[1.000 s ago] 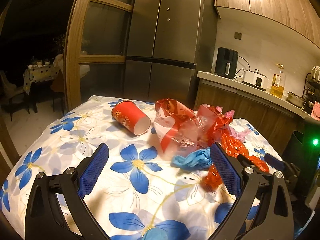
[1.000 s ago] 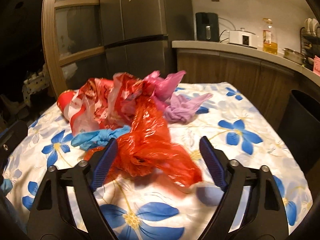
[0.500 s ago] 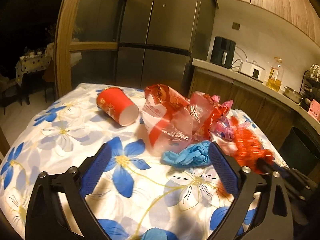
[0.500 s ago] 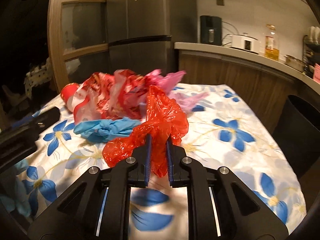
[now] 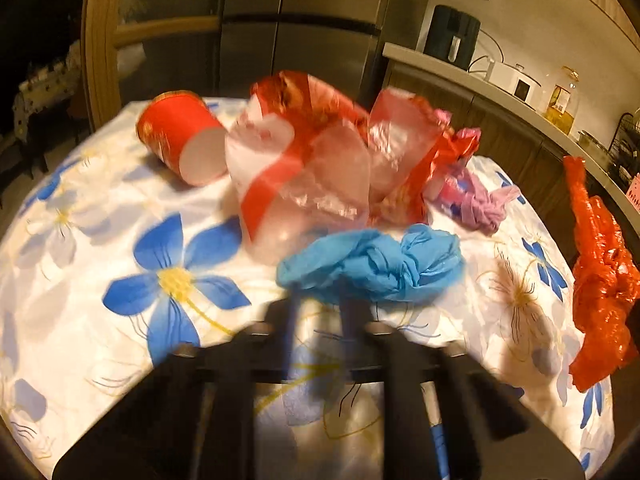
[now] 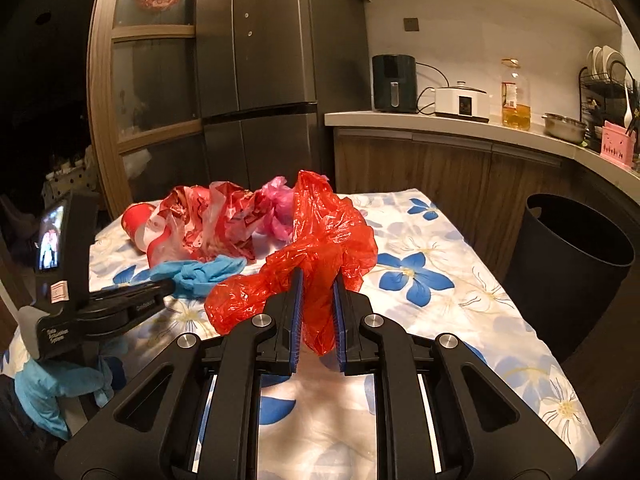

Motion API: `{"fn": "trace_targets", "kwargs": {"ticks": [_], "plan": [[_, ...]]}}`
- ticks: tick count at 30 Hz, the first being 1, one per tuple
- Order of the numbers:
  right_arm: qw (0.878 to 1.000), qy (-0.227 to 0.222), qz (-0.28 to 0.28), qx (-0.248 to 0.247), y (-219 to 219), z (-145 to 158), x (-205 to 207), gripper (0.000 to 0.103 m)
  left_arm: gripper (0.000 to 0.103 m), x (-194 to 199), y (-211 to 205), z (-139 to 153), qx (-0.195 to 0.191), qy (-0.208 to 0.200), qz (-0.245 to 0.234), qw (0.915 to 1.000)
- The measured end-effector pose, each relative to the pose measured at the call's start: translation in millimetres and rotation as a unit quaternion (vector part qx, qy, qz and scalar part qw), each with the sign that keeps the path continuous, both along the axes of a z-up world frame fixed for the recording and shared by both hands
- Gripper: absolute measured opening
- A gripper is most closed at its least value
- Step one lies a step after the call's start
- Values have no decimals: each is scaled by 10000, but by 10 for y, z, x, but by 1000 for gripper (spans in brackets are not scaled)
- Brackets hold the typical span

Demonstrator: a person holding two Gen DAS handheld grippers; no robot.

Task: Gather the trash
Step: 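Grasp a red plastic bag with the right tool while the left tool grasps a blue glove, then carry the red bag and blue glove over the black bin with both tools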

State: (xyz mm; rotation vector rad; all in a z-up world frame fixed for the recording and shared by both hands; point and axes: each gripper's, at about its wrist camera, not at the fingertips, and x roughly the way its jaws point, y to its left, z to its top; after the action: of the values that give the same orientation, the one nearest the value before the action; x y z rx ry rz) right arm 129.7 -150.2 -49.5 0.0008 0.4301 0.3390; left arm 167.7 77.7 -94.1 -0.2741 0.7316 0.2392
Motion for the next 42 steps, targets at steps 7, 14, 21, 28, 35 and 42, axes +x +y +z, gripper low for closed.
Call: {"fn": "trace_targets", "kwargs": {"ticks": [7, 14, 21, 28, 35, 42], "plan": [[10000, -17, -74, 15, -95, 19, -73, 13, 0, -231, -172, 106, -36, -355, -270, 9990], [9998, -16, -167, 93, -242, 35, -147, 13, 0, -381, -211, 208, -144, -664, -301, 9972], [9996, 7, -221, 185, -342, 25, -181, 13, 54, -137, -262, 162, -370, -601, -188, 9973], [9992, 40, -294, 265, -433, -1, -136, 13, 38, 250, -354, 53, -248, -152, 173, 9994], [9991, 77, -303, 299, -476, -24, -114, 13, 9, 151, -350, 5, -365, -138, 180, 9991], [9987, 33, -367, 342, -537, -9, -135, 13, 7, -313, -539, 282, -276, -707, -83, 9971]]}}
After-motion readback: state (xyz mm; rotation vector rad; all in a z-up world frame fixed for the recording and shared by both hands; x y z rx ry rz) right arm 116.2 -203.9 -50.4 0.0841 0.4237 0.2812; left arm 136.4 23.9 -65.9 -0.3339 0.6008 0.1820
